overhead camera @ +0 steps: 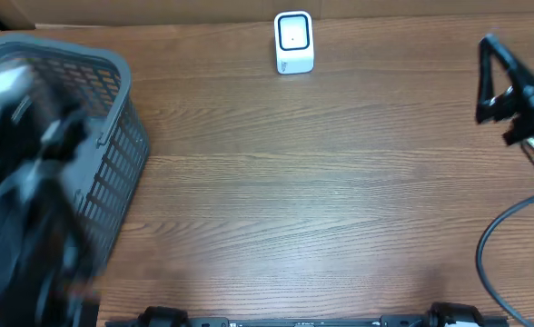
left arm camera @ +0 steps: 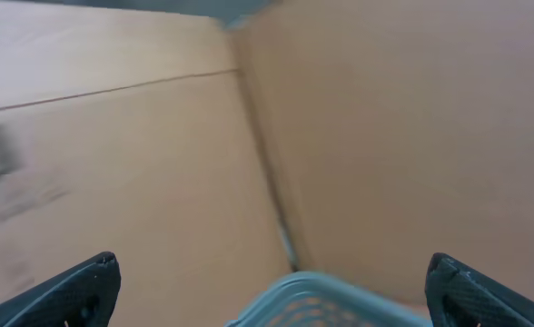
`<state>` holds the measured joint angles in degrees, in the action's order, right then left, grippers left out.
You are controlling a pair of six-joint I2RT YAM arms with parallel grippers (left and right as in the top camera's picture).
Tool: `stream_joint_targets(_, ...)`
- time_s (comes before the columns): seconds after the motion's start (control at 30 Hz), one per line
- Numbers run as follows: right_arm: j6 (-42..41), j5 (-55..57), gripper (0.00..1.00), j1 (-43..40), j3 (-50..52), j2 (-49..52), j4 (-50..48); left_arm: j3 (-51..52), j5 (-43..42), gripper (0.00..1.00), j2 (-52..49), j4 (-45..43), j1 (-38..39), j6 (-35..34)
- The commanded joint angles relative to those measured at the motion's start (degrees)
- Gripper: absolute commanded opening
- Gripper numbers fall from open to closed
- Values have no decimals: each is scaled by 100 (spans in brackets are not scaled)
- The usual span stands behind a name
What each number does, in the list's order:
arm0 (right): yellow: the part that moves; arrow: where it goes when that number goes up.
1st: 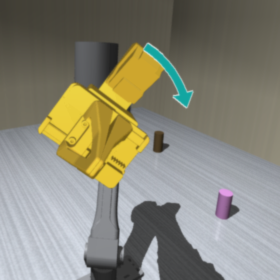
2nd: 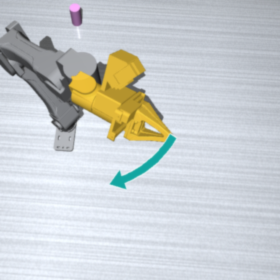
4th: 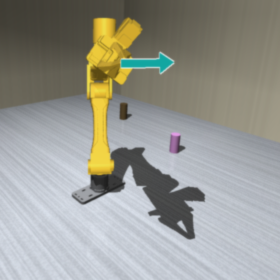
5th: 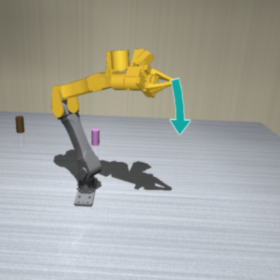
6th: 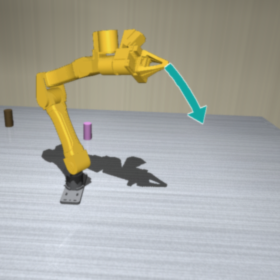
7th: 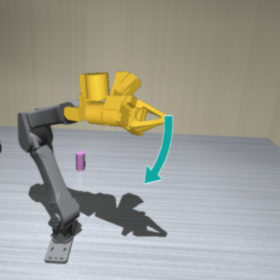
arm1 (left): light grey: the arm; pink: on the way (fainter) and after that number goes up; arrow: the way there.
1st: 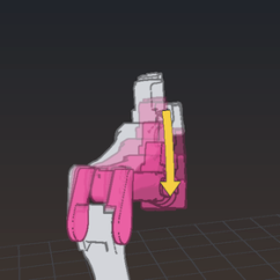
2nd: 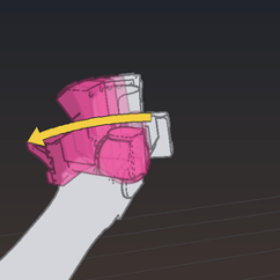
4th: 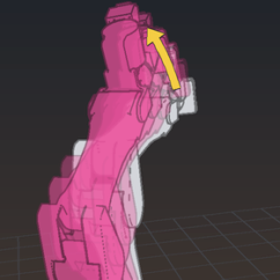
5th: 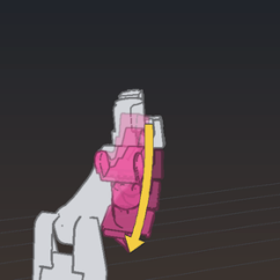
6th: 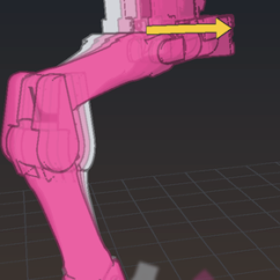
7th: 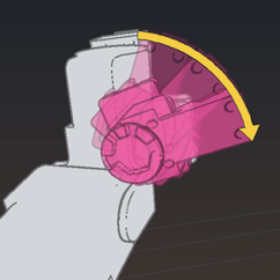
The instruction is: Scan the item barcode
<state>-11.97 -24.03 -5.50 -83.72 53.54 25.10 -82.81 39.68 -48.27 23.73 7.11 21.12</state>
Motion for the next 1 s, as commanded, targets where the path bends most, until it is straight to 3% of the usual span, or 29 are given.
stream_joint_targets(0.0, -4, 50, 100, 96, 90, -127, -76, 481, -831, 100, 754, 140, -535, -721)
stream_joint_targets(0.1, -4, 299, 100, 94, 153, -146, -107, 782, -1829, 100, 1266, 238, -907, -1252)
stream_joint_targets(0.23, -7, 258, 100, 214, 400, -584, -57, 1211, -2909, 100, 1952, 223, -1241, -1453)
stream_joint_targets(0.43, -4, 260, 100, 476, 1196, -1895, -107, 1633, -2887, 100, 2656, 111, -1311, -1453)
stream_joint_targets(0.77, -4, 361, 100, 330, 2736, -4428, 109, 1633, -2879, 100, 2732, -330, -1506, -1451)
stream_joint_targets(0.97, 2, 420, 100, 308, 3167, -5023, 280, 1633, -2881, 100, 2730, -1233, -1569, -1453)
